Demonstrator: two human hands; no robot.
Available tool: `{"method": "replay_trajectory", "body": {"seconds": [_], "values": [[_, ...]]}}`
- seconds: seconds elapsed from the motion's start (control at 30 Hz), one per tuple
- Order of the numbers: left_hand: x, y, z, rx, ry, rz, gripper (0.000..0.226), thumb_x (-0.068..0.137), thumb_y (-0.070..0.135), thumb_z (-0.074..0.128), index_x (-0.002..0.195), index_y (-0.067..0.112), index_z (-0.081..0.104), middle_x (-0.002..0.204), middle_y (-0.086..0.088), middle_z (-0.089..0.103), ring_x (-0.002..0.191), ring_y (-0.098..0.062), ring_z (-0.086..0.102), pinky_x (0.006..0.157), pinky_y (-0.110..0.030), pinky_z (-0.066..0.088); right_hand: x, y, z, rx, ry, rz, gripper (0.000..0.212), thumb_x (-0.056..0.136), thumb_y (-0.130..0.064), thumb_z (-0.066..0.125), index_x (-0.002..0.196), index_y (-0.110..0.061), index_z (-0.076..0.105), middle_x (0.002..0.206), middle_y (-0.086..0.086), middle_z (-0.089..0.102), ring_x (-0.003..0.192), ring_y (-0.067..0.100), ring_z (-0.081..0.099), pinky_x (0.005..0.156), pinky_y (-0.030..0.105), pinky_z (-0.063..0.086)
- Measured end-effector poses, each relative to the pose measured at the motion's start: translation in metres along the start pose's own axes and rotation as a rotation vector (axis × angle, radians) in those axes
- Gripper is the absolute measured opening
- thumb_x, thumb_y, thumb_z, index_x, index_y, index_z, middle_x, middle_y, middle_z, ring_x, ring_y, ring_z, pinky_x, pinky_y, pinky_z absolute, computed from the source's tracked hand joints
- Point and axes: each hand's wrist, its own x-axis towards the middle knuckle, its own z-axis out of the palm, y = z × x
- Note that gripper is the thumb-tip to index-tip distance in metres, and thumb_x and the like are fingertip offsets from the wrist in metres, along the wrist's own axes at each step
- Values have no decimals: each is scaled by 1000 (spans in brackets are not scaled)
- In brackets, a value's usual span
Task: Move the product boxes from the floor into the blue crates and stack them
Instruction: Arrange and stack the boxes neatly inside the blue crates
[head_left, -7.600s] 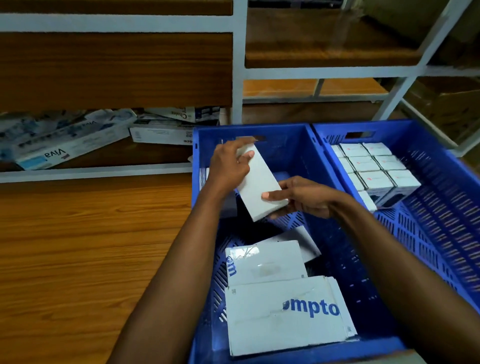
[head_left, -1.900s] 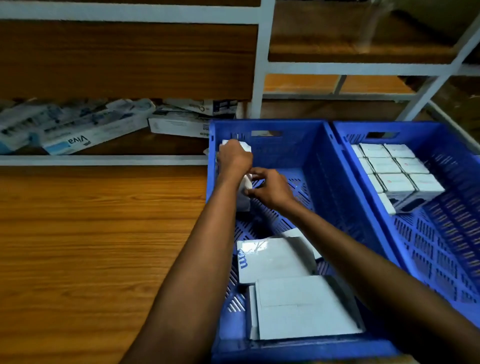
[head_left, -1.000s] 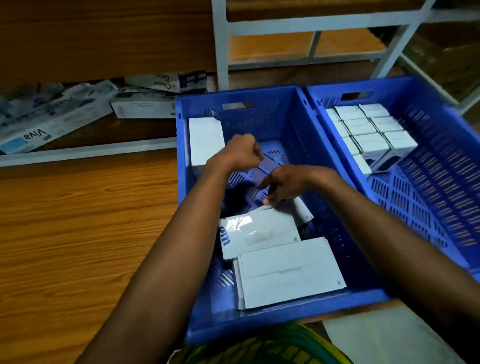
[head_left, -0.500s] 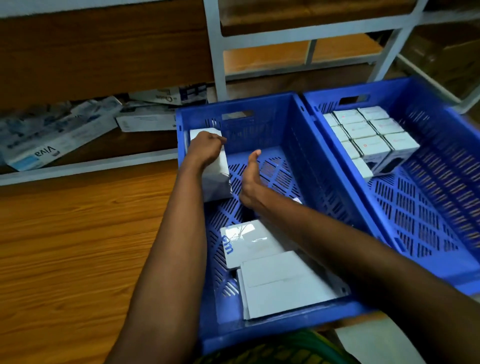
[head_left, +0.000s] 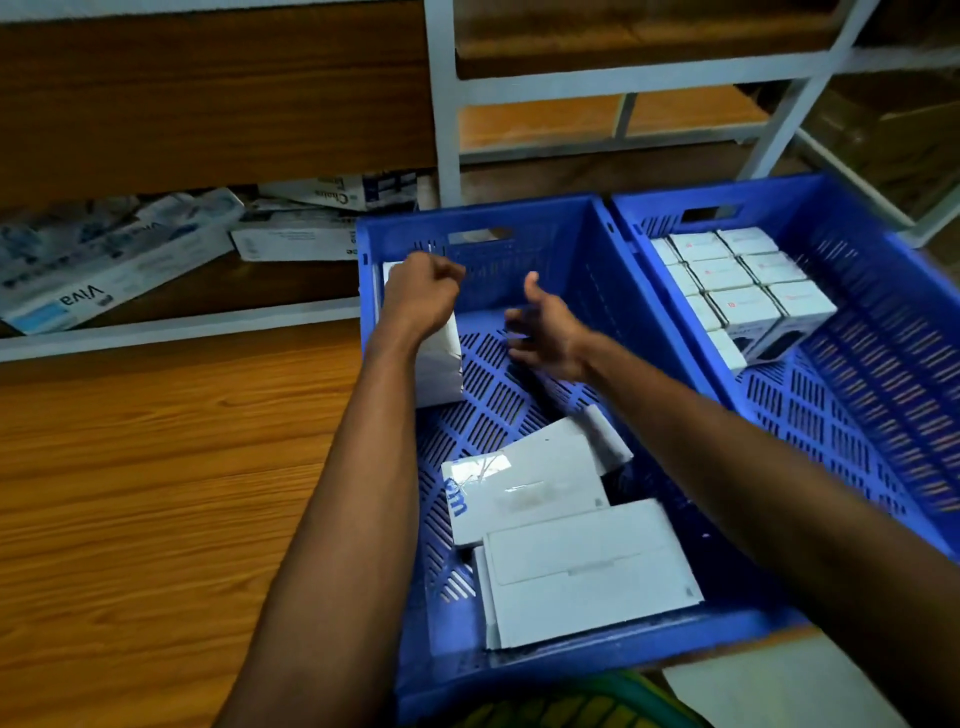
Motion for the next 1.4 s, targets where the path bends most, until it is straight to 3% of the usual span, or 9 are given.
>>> {"method": "replay_trajectory", "body": {"seconds": [0.17,0.33,0.5,0.63,0.77,0.97,1.1,1.27,1.4], "values": [[-13,26,15,-149,-220,70,43,86,-10,44,112,7,74,104,-12,76,92,-23,75,86,-33,60,-54,-29,-8,-1045,-59,-257,44,104,-43,53,119,-5,69,117,14,73,108,34,69,89,42,57],[-20,30,30,98,-328,92,37,85,-4,51,108,10,76,96,-11,76,69,-21,73,52,-16,50,-105,-1,-2,-1424,-581,-5,60,81,-69,72,128,-33,66,119,-7,68,111,19,64,101,41,55],[-23,33,34,194,-328,102,41,81,-1,50,107,14,77,96,-9,77,69,-20,74,56,-20,52,-103,-6,0,-1623,-540,31,79,61,-69,86,128,-35,63,106,-15,64,104,15,62,98,34,54],[-23,34,30,151,-326,64,39,83,-2,51,108,14,76,98,-9,77,75,-23,75,58,-28,57,-99,-9,-9,-1516,-647,65,44,65,-55,91,78,-21,68,66,-5,61,62,14,52,67,26,45],[-20,31,21,-117,-308,-2,28,95,-2,51,107,13,72,93,-9,76,69,-26,73,65,-42,58,-97,-24,-28,-1350,-465,-320,31,65,-52,92,77,-28,77,78,-10,69,74,11,62,72,28,48],[-11,23,-18,-804,521,61,17,99,9,58,110,8,70,89,-7,76,71,-23,71,55,-31,56,-85,-39,-49,-845,-66,-633,39,66,-48,93,96,-25,82,92,-11,62,80,-1,61,70,17,44],[-11,23,-13,-822,475,69,27,98,19,62,115,-1,70,99,-13,74,87,-21,70,67,-29,56,-85,-39,-41,-481,-53,-569,35,79,-41,87,94,-10,79,94,16,74,79,25,69,66,40,50],[-6,30,8,-678,181,29,14,94,21,70,106,14,70,95,0,73,79,-8,68,64,-27,54,-87,-46,-41,-140,-148,-477,42,97,-52,62,100,-12,75,76,8,68,60,17,59,42,24,39],[0,34,21,-860,149,-185,19,94,21,69,108,7,69,88,-2,76,78,-16,71,67,-30,56,-88,-49,-44,115,-333,-430,66,82,-66,69,129,-19,63,110,12,70,82,20,69,52,26,55]]}}
